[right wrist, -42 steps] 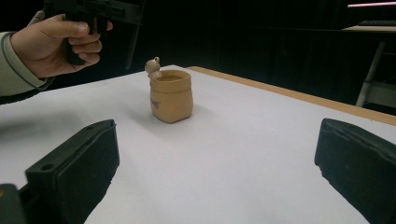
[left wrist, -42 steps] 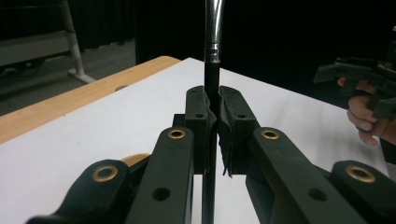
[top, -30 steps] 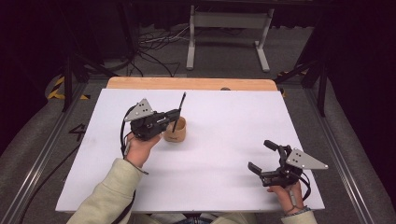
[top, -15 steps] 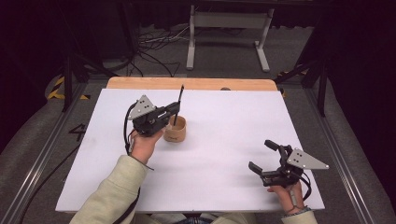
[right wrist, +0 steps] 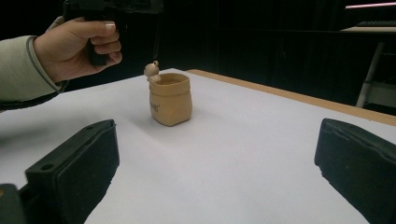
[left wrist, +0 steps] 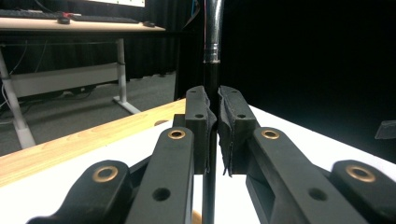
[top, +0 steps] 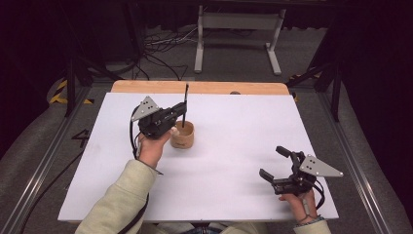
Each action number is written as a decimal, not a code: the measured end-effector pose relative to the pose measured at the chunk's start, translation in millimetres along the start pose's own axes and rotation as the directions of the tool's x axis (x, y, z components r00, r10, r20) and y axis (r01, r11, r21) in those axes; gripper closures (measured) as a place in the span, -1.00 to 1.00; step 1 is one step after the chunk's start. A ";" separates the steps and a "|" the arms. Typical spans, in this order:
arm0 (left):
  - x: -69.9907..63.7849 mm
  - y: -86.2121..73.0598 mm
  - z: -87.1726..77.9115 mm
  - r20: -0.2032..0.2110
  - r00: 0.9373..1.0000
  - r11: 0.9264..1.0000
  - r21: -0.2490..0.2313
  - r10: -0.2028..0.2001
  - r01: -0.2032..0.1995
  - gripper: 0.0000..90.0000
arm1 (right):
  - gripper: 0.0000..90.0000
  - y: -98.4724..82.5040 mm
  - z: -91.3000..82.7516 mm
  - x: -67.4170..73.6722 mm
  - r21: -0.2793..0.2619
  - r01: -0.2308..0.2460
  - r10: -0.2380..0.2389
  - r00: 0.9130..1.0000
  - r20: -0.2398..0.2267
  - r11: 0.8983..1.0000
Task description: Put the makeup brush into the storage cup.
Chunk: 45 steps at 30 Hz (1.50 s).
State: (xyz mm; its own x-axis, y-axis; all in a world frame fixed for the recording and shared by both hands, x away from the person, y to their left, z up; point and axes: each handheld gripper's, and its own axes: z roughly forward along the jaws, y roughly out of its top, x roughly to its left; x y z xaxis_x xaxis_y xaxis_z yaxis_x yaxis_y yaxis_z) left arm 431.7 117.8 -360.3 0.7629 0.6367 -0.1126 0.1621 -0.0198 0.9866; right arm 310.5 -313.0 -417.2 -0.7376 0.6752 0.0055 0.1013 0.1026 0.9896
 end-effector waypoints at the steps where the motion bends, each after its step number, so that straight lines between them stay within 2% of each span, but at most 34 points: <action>1: -0.7 -0.3 0.7 0.002 1.000 1.000 0.000 -0.004 0.004 0.85 | -0.99 0.0 0.1 0.0 0.000 0.000 0.000 1.000 0.000 1.000; 8: -0.3 -3.8 5.5 -0.005 1.000 1.000 0.002 -0.002 0.002 0.85 | -0.99 -0.4 0.7 -0.1 0.001 -0.001 0.001 1.000 -0.003 1.000; 13: 3.7 -11.4 10.3 -0.036 0.999 1.000 0.001 -0.023 0.024 0.85 | -0.99 -0.5 0.6 -0.3 -0.002 -0.003 0.003 1.000 -0.003 1.000; 21: 4.2 -18.7 12.8 -0.067 0.998 1.000 0.004 -0.013 0.013 0.85 | -0.99 -0.5 0.4 -0.3 -0.002 -0.003 0.003 1.000 -0.005 1.000; 31: 5.6 -30.9 15.8 -0.074 0.997 0.999 0.019 -0.034 0.035 0.85 | -0.99 -0.4 0.8 0.1 -0.001 -0.003 0.003 1.000 -0.008 1.000; 39: 3.5 -37.8 18.9 -0.082 0.997 0.999 0.038 -0.017 0.021 0.84 | -0.99 -0.5 0.8 0.2 0.002 -0.002 0.002 1.000 -0.009 1.000; 45: 3.6 -43.5 18.3 -0.077 0.997 0.999 0.042 -0.027 0.031 0.84 | -0.99 -0.3 0.9 0.4 -0.001 -0.001 0.001 1.000 -0.010 1.000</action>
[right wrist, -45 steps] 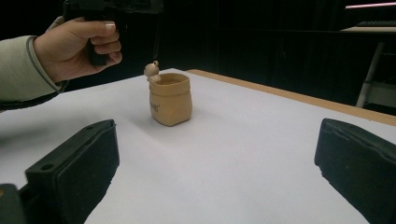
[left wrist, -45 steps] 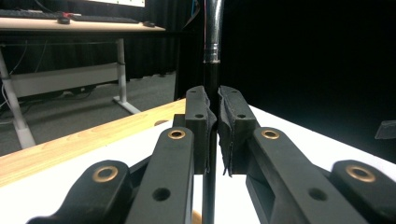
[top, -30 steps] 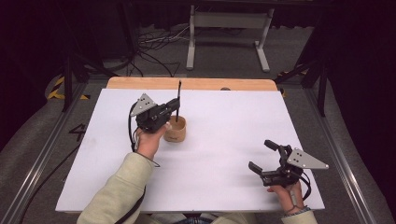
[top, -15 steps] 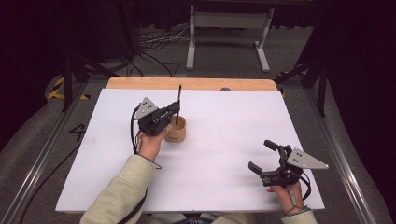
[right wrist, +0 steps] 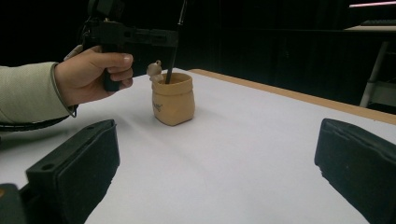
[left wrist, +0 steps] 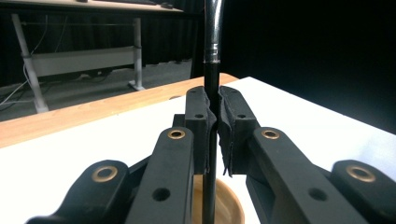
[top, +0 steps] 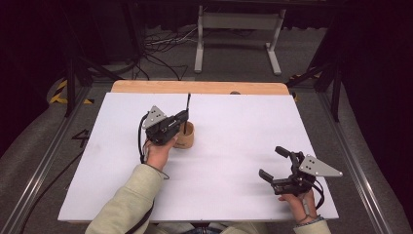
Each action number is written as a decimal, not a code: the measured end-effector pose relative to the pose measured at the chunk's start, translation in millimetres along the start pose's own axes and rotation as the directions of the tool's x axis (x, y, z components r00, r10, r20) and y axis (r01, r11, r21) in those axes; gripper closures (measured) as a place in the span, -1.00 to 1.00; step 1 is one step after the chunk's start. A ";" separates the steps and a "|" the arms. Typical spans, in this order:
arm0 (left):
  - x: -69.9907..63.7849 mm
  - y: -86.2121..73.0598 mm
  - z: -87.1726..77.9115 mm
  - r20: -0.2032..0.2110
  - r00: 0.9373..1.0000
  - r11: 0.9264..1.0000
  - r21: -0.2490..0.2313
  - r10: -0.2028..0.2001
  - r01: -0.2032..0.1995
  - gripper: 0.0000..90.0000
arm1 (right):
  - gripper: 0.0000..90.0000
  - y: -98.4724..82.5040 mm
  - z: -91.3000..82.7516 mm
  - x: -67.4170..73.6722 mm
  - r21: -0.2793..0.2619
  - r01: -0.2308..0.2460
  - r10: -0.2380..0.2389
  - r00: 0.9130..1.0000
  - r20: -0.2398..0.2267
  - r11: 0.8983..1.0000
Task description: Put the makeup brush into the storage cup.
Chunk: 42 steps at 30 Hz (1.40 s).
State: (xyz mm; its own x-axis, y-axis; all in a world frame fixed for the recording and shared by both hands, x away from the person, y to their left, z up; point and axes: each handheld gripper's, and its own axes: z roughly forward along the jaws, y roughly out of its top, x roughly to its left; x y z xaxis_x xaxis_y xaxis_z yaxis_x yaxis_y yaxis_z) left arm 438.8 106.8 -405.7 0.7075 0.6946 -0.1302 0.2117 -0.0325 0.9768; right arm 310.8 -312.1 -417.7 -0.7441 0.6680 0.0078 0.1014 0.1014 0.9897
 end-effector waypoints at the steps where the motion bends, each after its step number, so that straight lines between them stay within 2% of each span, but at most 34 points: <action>1: 0.6 -1.5 0.0 -0.002 1.000 1.000 0.003 0.007 -0.007 0.84 | -0.99 0.1 -0.2 0.0 0.000 0.000 0.000 1.000 0.000 1.000; 2: -0.2 -3.2 0.3 -0.001 1.000 1.000 0.005 -0.004 0.004 0.84 | -0.99 0.2 -0.3 -0.2 0.000 0.002 -0.002 1.000 0.001 1.000; 8: -1.4 -7.6 1.4 -0.002 1.000 1.000 0.010 -0.008 0.008 0.84 | -0.99 -0.1 0.2 0.1 0.001 -0.001 0.001 1.000 0.000 1.000; 19: -2.9 -13.7 3.7 -0.026 0.999 0.999 0.028 0.021 -0.021 0.84 | -0.99 0.5 -0.1 0.1 -0.001 0.002 -0.002 1.000 -0.005 1.000; 20: -3.5 -14.4 3.7 -0.023 1.000 0.999 0.030 0.012 -0.011 0.84 | -0.99 0.5 -0.3 0.1 -0.002 0.002 -0.002 1.000 -0.005 1.000; 28: -4.1 -16.5 3.6 -0.023 1.000 0.999 0.032 0.017 -0.016 0.84 | -0.99 0.4 0.1 0.2 -0.001 0.000 0.000 1.000 -0.007 1.000; 33: -3.1 -15.2 2.6 -0.002 1.000 1.000 0.025 0.010 -0.010 0.81 | -0.98 1.0 -0.8 0.2 -0.004 0.000 0.000 1.000 -0.006 1.000; 35: -3.4 -13.7 2.2 0.012 1.000 1.000 0.022 0.000 0.000 0.41 | -0.98 0.9 -0.7 0.3 -0.005 0.001 -0.001 1.000 -0.007 1.000; 37: -1.9 -12.4 0.6 0.058 0.998 1.000 -0.002 -0.011 0.011 0.05 | -0.98 0.9 -0.6 0.5 -0.005 0.000 0.000 1.000 -0.010 1.000; 40: -3.2 -9.8 -3.7 0.099 0.995 0.999 -0.031 -0.003 0.006 -0.27 | -0.98 0.9 -1.0 0.2 -0.004 0.002 -0.002 1.000 -0.007 1.000; 42: -4.1 -8.8 -4.8 0.100 0.995 0.999 -0.034 0.005 -0.002 -0.40 | -0.98 0.8 -0.9 0.3 -0.002 0.001 -0.001 1.000 -0.008 1.000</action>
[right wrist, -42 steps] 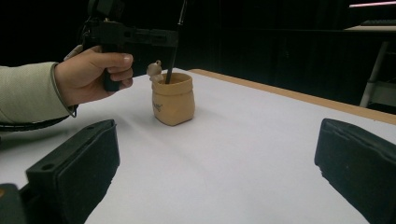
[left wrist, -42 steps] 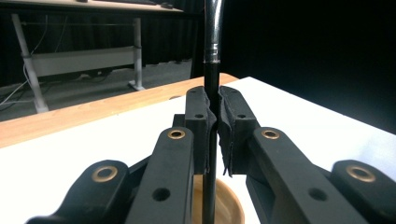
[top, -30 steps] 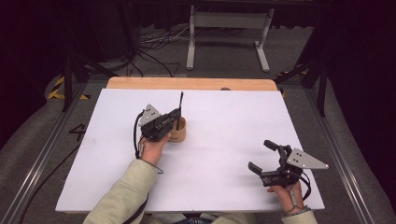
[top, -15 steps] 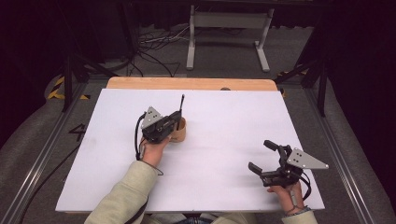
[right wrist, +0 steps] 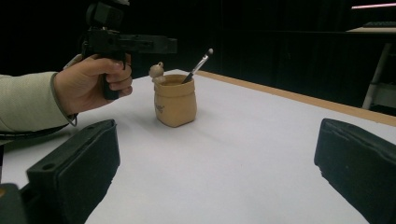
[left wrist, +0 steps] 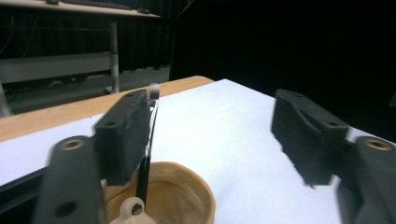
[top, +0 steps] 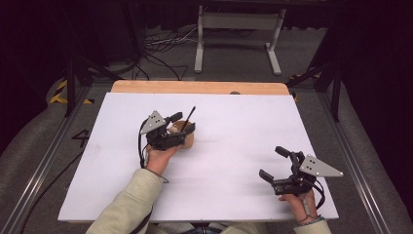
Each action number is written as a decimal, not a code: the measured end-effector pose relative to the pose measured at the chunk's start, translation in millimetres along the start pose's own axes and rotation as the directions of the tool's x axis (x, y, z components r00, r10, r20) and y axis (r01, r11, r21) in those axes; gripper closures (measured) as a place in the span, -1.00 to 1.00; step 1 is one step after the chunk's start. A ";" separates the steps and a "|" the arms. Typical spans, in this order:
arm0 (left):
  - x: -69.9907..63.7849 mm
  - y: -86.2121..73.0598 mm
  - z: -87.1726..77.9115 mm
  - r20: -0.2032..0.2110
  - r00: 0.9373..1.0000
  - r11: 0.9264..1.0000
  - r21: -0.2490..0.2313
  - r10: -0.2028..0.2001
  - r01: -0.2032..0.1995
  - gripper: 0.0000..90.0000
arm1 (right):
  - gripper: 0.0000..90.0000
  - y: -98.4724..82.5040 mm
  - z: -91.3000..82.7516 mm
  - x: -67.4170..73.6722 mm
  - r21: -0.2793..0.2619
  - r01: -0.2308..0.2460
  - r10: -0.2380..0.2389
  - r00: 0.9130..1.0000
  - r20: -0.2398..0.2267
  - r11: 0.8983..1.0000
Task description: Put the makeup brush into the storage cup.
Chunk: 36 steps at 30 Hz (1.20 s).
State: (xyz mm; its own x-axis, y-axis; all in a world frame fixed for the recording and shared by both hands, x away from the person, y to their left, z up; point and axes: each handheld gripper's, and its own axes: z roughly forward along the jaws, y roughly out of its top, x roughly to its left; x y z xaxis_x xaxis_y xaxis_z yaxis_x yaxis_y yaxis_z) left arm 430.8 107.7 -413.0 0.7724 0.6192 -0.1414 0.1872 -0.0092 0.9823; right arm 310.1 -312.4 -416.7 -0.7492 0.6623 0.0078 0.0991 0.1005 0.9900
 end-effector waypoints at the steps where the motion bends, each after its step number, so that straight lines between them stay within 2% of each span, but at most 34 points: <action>1: -1.6 2.3 -1.6 0.017 1.000 1.000 0.007 0.015 -0.015 -0.46 | -0.98 -0.1 0.4 0.1 -0.001 0.000 0.000 1.000 -0.002 1.000; 3: -2.9 3.4 -2.5 0.025 0.999 1.000 0.015 0.023 -0.023 -0.53 | -0.98 0.0 0.5 0.2 -0.001 0.000 0.000 1.000 -0.003 1.000; 6: -5.4 6.9 -4.7 0.031 0.998 0.998 0.042 0.051 -0.052 -0.74 | -0.98 0.3 0.7 0.2 0.001 0.003 -0.003 1.000 0.000 1.000; 9: -6.5 9.4 -9.3 0.041 0.998 0.998 0.046 0.049 -0.051 -0.89 | -0.98 0.6 0.6 -0.1 0.000 0.001 -0.001 1.000 0.002 1.000; 15: -6.5 14.7 -25.3 0.076 0.996 0.998 0.041 0.044 -0.047 -0.93 | -0.98 1.9 1.1 -1.6 -0.003 0.005 -0.005 1.000 0.002 1.000; 19: -8.2 16.6 -39.8 0.090 0.994 0.997 0.034 0.064 -0.068 -0.97 | -0.98 3.0 2.0 -2.7 0.000 0.006 -0.006 1.000 -0.003 1.000; 29: -12.8 23.4 -75.0 0.123 0.989 0.996 0.012 0.086 -0.088 -0.99 | -0.98 7.0 8.2 -6.3 0.003 0.013 -0.013 1.000 -0.017 1.000; 31: -13.0 22.7 -81.5 0.139 0.985 0.995 0.012 0.100 -0.102 -0.99 | -0.99 7.4 9.0 -6.8 0.006 0.007 -0.007 1.000 -0.023 1.000; 36: -10.9 19.8 -93.6 0.156 0.983 0.995 0.009 0.094 -0.096 -0.99 | -0.99 7.8 7.7 -7.2 0.011 0.009 -0.009 1.000 -0.016 1.000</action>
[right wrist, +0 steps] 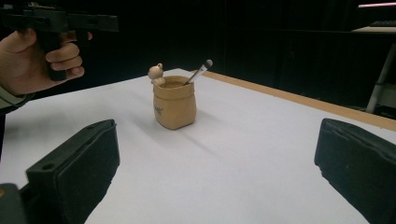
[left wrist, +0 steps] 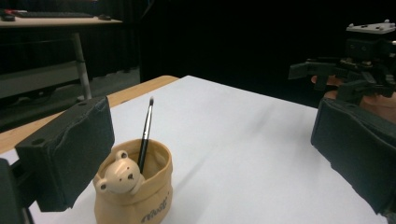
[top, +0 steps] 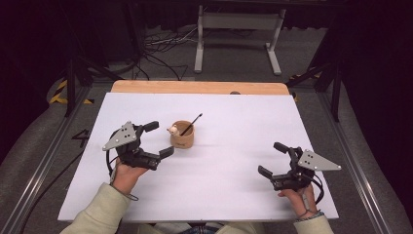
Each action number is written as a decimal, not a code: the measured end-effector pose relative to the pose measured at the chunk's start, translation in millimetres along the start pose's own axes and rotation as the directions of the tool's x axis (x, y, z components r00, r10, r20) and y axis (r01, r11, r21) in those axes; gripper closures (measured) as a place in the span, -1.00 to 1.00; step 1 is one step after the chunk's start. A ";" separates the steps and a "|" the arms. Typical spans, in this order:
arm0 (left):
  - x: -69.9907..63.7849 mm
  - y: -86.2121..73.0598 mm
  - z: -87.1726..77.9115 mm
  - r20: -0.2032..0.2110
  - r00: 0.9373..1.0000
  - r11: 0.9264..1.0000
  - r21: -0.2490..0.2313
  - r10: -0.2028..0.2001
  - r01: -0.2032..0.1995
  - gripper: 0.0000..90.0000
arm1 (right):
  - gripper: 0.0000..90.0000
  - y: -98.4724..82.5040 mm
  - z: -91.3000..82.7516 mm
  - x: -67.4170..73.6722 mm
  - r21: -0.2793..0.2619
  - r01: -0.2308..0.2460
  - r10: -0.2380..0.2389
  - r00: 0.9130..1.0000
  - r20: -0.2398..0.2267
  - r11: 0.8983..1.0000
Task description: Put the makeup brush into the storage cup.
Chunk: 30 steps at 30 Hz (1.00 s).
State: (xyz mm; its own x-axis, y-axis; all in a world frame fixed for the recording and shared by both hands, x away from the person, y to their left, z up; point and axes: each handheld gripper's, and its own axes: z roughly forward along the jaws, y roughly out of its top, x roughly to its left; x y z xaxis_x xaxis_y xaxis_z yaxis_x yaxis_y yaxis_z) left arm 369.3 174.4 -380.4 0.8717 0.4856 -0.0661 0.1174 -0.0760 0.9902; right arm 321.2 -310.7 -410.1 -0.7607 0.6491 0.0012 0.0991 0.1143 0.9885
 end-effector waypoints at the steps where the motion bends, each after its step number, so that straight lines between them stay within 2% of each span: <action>1: -0.2 -0.5 -2.9 0.001 1.000 1.000 0.000 0.000 0.000 -0.99 | -0.99 0.0 -1.0 -0.4 0.002 0.001 -0.001 1.000 0.004 1.000; 4: -1.4 -2.2 -12.1 -0.006 1.000 1.000 0.000 0.016 -0.016 -0.99 | -0.99 -1.0 -4.2 -1.8 0.004 -0.005 0.005 1.000 0.015 1.000; 11: -1.0 -12.2 -29.9 -0.002 1.000 1.000 -0.003 0.002 -0.002 -0.99 | -0.99 -3.2 -7.8 -4.0 0.005 -0.011 0.011 0.999 0.030 1.000; 14: -1.9 -15.1 -34.1 -0.011 1.000 1.000 0.011 0.013 -0.013 -0.99 | -0.99 -3.7 -8.3 -4.4 0.007 -0.011 0.011 0.999 0.032 1.000; 18: -2.1 -20.0 -41.0 0.001 1.000 1.000 0.024 0.014 -0.014 -0.99 | -0.99 -4.3 -9.0 -4.9 0.005 -0.011 0.011 0.999 0.030 1.000; 23: 0.0 -27.5 -53.2 -0.024 1.000 1.000 0.014 0.001 -0.001 -1.00 | -0.99 -6.5 -10.7 -6.7 0.005 -0.012 0.012 0.999 0.030 1.000; 30: 2.3 -37.4 -59.7 -0.052 0.999 1.000 0.016 -0.006 0.007 -1.00 | -0.99 -9.4 -11.9 -8.6 0.005 -0.015 0.014 0.999 0.033 1.000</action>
State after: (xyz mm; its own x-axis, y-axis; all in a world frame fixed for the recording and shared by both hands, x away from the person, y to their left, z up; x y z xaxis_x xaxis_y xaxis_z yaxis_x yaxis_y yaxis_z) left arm 338.5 230.3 -410.2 0.8451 0.5306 -0.0656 0.1311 -0.0868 0.9876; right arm 319.3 -326.3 -417.7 -0.7373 0.6755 0.0103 0.1133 0.1087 0.9876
